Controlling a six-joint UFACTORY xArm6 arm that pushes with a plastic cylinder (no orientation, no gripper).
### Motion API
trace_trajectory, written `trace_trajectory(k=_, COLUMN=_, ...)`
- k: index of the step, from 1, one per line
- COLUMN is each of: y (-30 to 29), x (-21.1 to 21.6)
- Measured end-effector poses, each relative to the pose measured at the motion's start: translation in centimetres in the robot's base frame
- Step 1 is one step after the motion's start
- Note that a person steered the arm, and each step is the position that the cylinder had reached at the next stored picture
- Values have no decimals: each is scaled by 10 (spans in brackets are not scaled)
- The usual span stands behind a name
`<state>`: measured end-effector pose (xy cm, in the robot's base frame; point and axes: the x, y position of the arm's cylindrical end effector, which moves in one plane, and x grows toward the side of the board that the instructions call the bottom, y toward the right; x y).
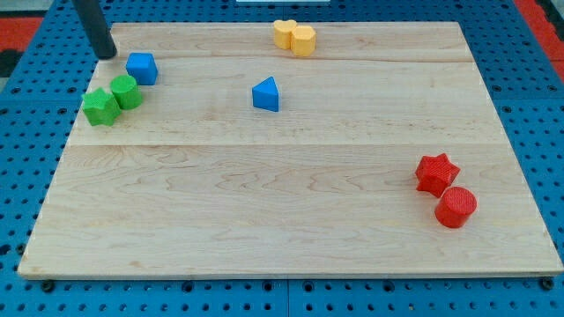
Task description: Move yellow blocks towards down
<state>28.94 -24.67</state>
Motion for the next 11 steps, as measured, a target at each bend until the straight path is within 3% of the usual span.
trace_trajectory(k=1, y=58, x=30)
trace_trajectory(k=2, y=72, x=33)
trace_trajectory(k=3, y=161, x=52)
trace_trajectory(k=4, y=195, x=38)
trace_trajectory(k=5, y=175, x=-35)
trace_trajectory(k=6, y=161, x=-79)
trace_trajectory(k=7, y=163, x=-96)
trace_trajectory(k=8, y=230, x=-96)
trace_trajectory(k=9, y=295, x=-68)
trace_trajectory(k=10, y=324, x=-23)
trace_trajectory(k=11, y=327, x=-15)
